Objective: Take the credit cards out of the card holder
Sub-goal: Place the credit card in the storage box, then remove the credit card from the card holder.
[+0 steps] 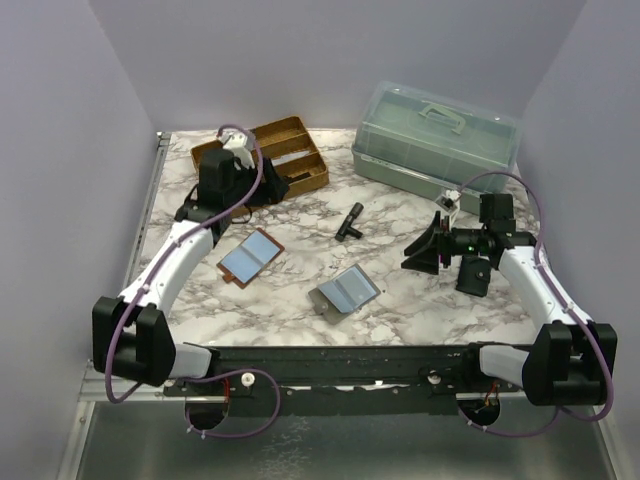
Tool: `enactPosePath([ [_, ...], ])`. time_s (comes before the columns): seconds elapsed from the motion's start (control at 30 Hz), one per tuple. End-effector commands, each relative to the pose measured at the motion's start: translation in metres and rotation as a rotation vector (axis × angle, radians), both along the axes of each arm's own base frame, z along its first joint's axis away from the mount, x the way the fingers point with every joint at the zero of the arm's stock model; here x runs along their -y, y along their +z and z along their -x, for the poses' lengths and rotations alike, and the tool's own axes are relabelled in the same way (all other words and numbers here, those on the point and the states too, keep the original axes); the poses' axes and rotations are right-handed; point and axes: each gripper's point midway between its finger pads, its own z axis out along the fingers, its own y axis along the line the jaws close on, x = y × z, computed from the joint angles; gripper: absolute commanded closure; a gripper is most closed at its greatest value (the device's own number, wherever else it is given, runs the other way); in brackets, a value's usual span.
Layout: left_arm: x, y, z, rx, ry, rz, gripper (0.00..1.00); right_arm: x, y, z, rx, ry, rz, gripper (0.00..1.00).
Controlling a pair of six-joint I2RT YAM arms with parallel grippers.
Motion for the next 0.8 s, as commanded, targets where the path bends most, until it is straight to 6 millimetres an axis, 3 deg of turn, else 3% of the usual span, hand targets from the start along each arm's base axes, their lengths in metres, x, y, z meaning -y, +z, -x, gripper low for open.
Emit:
enactPosePath([
  [0.0,0.055,-0.027,0.066,-0.187,-0.091,0.451,0.34,-0.003,-0.008,0.001,0.014,0.008,-0.001,0.38],
  [0.13,0.097,-0.057,0.133,-0.235,-0.090,0.425,0.34,-0.020,-0.030,0.000,-0.054,0.010,0.059,0.42],
  [0.23,0.108,-0.073,0.167,-0.231,-0.029,0.411,0.34,-0.034,-0.051,-0.004,-0.103,-0.003,0.139,0.45],
  [0.33,0.114,-0.083,0.189,-0.213,0.017,0.399,0.36,-0.049,-0.066,-0.010,-0.131,-0.013,0.216,0.53],
  [0.47,0.134,-0.091,0.197,-0.222,0.001,0.361,0.39,-0.064,-0.087,-0.013,-0.178,0.003,0.317,0.63],
  [0.57,0.150,-0.102,0.191,-0.242,-0.018,0.316,0.43,-0.063,-0.104,-0.015,-0.204,-0.026,0.375,0.77],
  [0.67,0.157,-0.115,0.182,-0.250,0.007,0.274,0.55,-0.059,-0.116,-0.020,-0.219,-0.067,0.421,0.89],
  [0.77,0.155,-0.136,0.179,-0.283,0.043,0.237,0.70,-0.062,-0.125,-0.017,-0.231,-0.057,0.454,0.93],
])
